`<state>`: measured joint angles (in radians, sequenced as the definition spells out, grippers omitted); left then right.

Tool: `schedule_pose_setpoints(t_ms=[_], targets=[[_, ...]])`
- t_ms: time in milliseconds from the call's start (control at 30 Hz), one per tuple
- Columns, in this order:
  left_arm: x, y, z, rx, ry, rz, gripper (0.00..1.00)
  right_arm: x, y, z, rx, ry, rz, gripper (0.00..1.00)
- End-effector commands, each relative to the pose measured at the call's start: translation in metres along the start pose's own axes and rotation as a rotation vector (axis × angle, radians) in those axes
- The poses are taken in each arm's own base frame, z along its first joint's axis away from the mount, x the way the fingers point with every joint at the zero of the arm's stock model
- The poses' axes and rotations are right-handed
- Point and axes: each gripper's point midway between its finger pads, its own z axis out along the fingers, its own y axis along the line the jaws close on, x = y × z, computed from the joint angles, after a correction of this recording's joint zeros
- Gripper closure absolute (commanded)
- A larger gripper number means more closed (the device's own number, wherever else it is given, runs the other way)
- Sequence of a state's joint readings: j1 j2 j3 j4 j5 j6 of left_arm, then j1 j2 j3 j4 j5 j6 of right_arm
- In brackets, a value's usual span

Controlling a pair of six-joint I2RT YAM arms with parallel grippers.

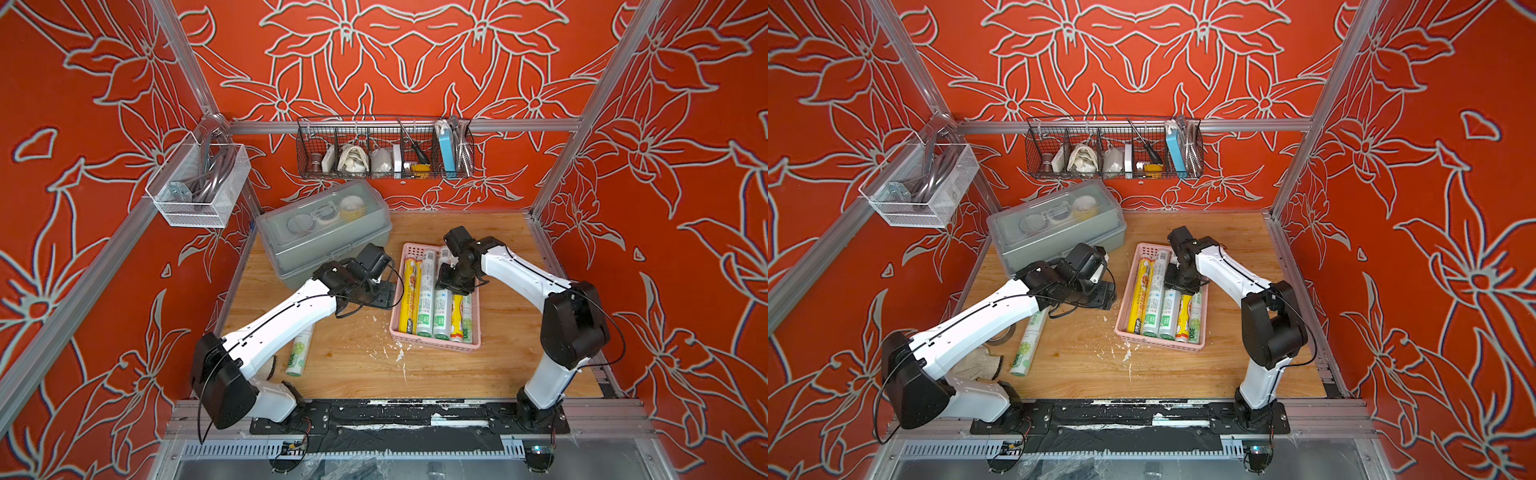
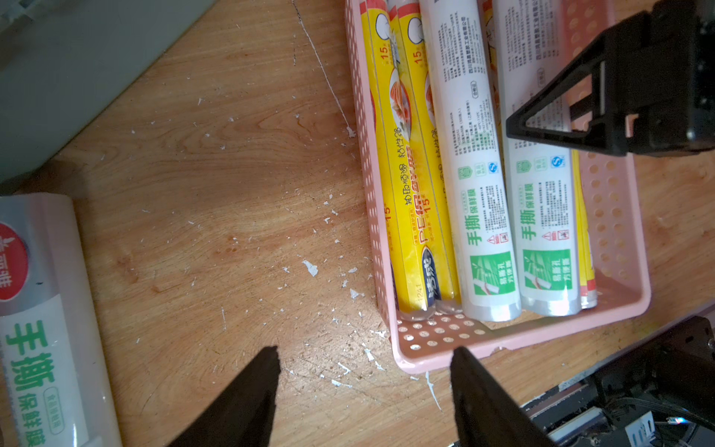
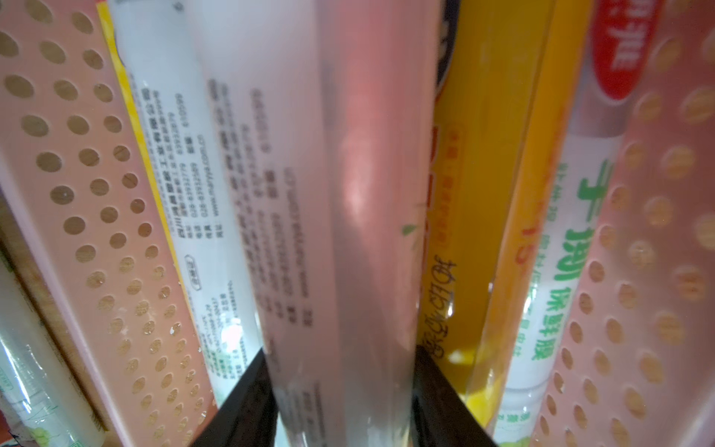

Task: Put the plastic wrap into the basket
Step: Place the plastic wrap in the basket, then pick up the plastic wrap from the center of the board.

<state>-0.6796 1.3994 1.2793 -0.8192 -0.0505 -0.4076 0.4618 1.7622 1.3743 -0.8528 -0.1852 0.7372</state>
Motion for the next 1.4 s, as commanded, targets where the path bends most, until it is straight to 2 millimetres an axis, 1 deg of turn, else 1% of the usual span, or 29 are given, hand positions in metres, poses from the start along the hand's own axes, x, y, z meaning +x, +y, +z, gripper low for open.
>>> schedule_pose_setpoints(t_ms=[0,100,133,267,367,533,567,600,700,800,900,933,967,1033,1167,1300,1367], targets=[[-0.006,0.002,-0.005,-0.001,-0.027,0.004,0.29,-0.002,-0.004,0.0,0.045,-0.006,-0.026,0.46],[-0.006,0.002,-0.005,0.0,-0.029,0.003,0.29,-0.005,-0.005,-0.01,0.062,-0.022,-0.043,0.38],[-0.005,0.002,-0.005,0.0,-0.027,0.006,0.29,-0.006,-0.006,-0.015,0.073,-0.029,-0.048,0.37],[-0.004,0.003,-0.002,-0.008,-0.017,0.008,0.29,-0.012,-0.009,-0.047,0.107,-0.087,-0.059,0.37],[-0.004,0.003,-0.002,-0.006,-0.016,0.003,0.29,-0.015,-0.009,-0.072,0.098,-0.141,-0.06,0.36],[-0.005,0.004,-0.003,-0.008,-0.023,0.003,0.29,-0.017,-0.007,-0.105,0.064,-0.224,-0.073,0.37],[-0.005,0.004,-0.004,-0.009,-0.026,0.001,0.29,-0.017,-0.007,-0.112,0.055,-0.24,-0.078,0.37],[-0.005,0.005,-0.004,-0.012,-0.028,0.0,0.29,-0.012,-0.01,-0.119,0.061,-0.236,-0.084,0.37],[-0.007,0.007,-0.005,-0.024,-0.039,-0.005,0.29,-0.01,-0.007,-0.139,0.025,-0.288,-0.108,0.37],[-0.009,0.014,-0.006,-0.05,-0.057,0.006,0.29,-0.004,-0.008,-0.153,-0.002,-0.323,-0.142,0.38],[-0.008,0.03,-0.004,-0.102,-0.07,-0.011,0.29,0.005,-0.011,-0.158,-0.013,-0.33,-0.184,0.38],[-0.007,0.033,-0.003,-0.109,-0.072,-0.018,0.29,0.002,-0.007,-0.161,-0.034,-0.352,-0.198,0.38],[-0.006,0.037,-0.001,-0.117,-0.075,-0.03,0.29,0.005,-0.008,-0.161,-0.039,-0.353,-0.215,0.38],[-0.006,0.044,0.001,-0.137,-0.082,-0.043,0.29,0.008,-0.007,-0.159,-0.059,-0.358,-0.248,0.38],[-0.001,0.064,0.006,-0.21,-0.089,-0.073,0.29,0.013,-0.003,-0.155,-0.099,-0.371,-0.316,0.37],[0.009,0.08,0.012,-0.256,-0.081,-0.104,0.29,0.017,0.002,-0.152,-0.137,-0.389,-0.39,0.36],[0.018,0.089,0.017,-0.277,-0.072,-0.122,0.29,0.018,0.005,-0.149,-0.158,-0.403,-0.42,0.36]])
